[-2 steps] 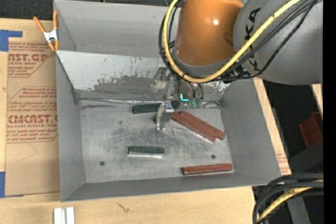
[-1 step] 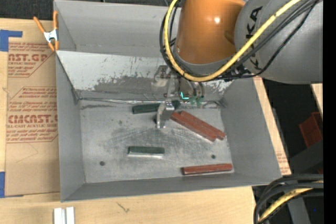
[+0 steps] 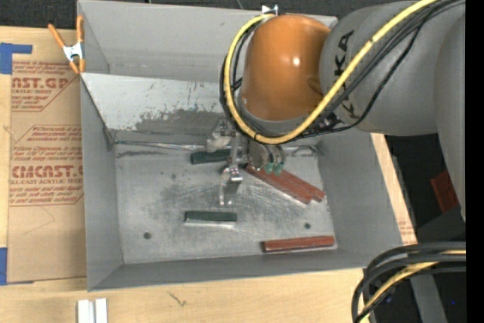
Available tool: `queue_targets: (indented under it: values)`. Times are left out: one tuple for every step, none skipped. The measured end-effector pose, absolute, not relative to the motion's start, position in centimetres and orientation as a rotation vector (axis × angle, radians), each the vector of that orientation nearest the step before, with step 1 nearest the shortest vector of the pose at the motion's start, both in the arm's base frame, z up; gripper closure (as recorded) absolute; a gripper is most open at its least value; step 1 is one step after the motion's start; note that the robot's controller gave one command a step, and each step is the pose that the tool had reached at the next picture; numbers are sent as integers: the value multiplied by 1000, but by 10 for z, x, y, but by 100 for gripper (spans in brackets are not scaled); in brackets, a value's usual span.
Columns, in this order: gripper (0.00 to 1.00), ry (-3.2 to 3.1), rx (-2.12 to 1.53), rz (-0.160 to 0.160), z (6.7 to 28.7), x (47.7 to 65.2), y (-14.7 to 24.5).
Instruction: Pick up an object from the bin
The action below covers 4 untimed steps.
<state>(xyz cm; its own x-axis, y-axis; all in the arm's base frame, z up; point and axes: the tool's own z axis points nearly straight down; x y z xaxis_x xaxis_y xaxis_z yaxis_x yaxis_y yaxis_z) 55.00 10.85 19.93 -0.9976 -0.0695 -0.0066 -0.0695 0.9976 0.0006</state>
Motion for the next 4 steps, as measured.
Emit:
queue_targets:
  values:
    - [100,3118,-361,4,75,565,104]
    - [0,3112,-359,5,74,566,104]
    - [0,3111,-359,5,74,566,104]
    - [0,3084,-480,3,76,528,100]
